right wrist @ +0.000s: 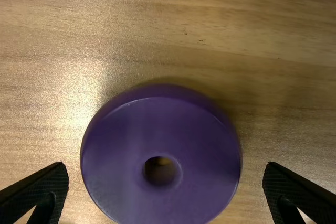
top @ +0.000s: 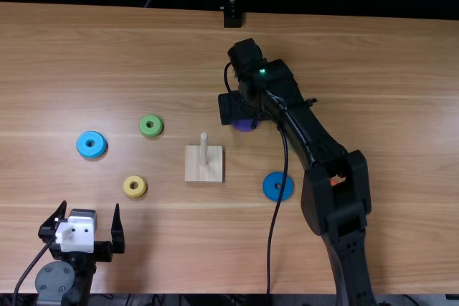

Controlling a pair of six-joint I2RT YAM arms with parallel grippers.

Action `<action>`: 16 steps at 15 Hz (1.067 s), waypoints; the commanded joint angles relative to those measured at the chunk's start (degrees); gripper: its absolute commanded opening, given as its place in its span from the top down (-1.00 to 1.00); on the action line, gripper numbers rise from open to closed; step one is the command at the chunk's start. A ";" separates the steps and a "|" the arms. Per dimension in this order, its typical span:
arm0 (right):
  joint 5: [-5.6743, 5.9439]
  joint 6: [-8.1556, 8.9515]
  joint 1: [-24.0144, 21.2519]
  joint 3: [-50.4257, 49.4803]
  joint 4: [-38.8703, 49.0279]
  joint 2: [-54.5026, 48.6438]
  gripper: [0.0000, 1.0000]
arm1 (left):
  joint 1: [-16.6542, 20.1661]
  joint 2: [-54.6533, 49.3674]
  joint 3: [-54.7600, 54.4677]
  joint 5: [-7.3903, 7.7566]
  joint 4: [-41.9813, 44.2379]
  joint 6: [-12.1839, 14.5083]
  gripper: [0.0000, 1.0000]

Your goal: Build the Hanoi tower: stack the rings onto the peg from bottom to top in this color order: purple, dark blue, light blue, dark green, light green, yellow, orange.

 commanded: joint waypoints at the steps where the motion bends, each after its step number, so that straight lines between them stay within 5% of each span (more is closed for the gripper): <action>1: 0.27 0.60 -0.17 1.36 0.04 2.45 -1.00 | -0.05 -0.69 -6.15 -0.11 -4.42 0.12 -1.00; 8: 0.37 0.92 0.09 1.36 0.56 3.32 -1.00 | -0.05 -0.69 -6.15 -0.11 -4.42 0.12 -1.00; 11: 0.27 0.92 0.27 1.36 0.14 3.32 -0.79 | -0.05 -0.69 -6.15 -0.11 -4.42 0.12 -1.00; 14: 0.69 0.92 0.27 1.36 0.14 3.32 0.19 | -0.05 -0.69 -6.15 -0.11 -4.42 0.12 -1.00; 16: 0.69 0.92 0.27 1.28 0.14 3.24 0.55 | -0.05 -0.69 -6.15 -0.11 -4.42 0.12 -1.00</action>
